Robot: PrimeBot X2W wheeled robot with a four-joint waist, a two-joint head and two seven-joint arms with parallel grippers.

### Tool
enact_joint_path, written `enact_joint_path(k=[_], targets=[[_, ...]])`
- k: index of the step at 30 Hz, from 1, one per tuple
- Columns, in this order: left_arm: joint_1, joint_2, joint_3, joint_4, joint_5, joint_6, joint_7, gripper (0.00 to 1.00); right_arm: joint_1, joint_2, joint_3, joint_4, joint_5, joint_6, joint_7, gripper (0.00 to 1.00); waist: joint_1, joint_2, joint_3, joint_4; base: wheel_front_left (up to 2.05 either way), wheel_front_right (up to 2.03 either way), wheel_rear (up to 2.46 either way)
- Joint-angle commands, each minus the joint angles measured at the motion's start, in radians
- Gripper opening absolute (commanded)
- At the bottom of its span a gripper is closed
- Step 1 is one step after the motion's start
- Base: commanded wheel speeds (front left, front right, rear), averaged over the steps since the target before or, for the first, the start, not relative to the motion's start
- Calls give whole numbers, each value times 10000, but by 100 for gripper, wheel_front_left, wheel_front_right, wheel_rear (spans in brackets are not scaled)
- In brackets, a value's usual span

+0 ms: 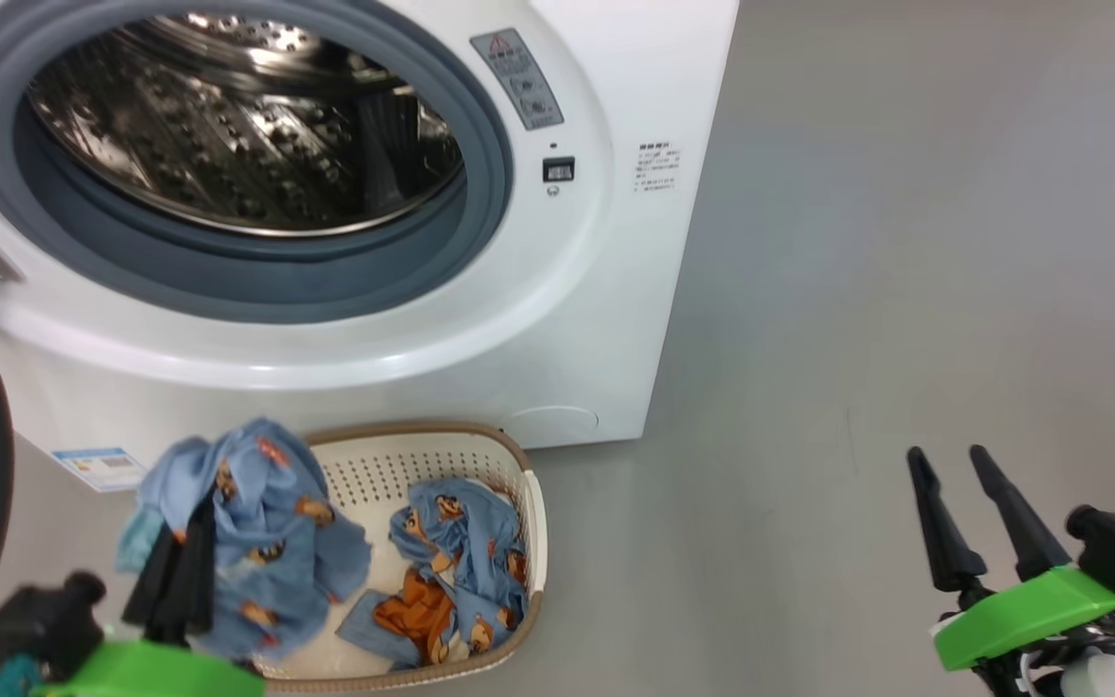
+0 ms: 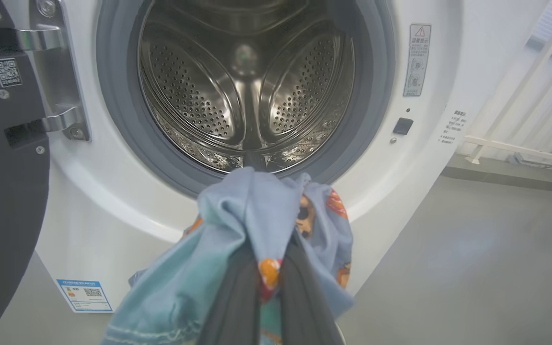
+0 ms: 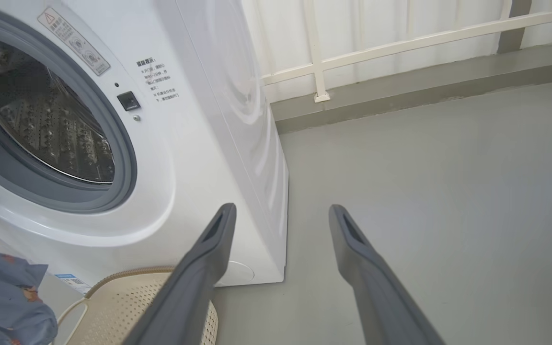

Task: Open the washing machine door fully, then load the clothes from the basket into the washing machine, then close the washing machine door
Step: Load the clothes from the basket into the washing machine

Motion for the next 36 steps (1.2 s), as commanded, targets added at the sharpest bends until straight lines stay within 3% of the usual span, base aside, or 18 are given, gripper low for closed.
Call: enact_joint_path(k=[1, 10, 18, 23, 30, 36], targets=[[38, 131, 466, -400, 206, 15, -87, 0, 95, -193, 114, -228, 121, 16, -49, 100, 0, 0, -186, 35, 0, 0, 0], [1120, -429, 918, -1618, 709, 15, -87, 0, 393, -168, -87, -351, 128, 16, -49, 100, 0, 0, -193, 132, 0, 0, 0], [547, -413, 945, -1573, 480, 15, -87, 0, 297, 2, -193, -482, 59, 16, -49, 100, 0, 0, 143, 100, 0, 0, 0], [-780, -45, 810, -1412, 309, 15, -87, 0, -24, 146, -131, -520, -4, 16, -49, 100, 0, 0, 604, -15, 0, 0, 0], [-3882, 651, 494, -789, 311, 15, -87, 0, -512, 402, 25, -569, -204, 16, -49, 100, 0, 0, 1472, -247, 0, 0, 0], [-5912, 846, 784, 150, 305, 15, -87, 0, -933, 620, 142, -645, -289, 16, -49, 100, 0, 0, 2091, -551, 0, 0, 0]])
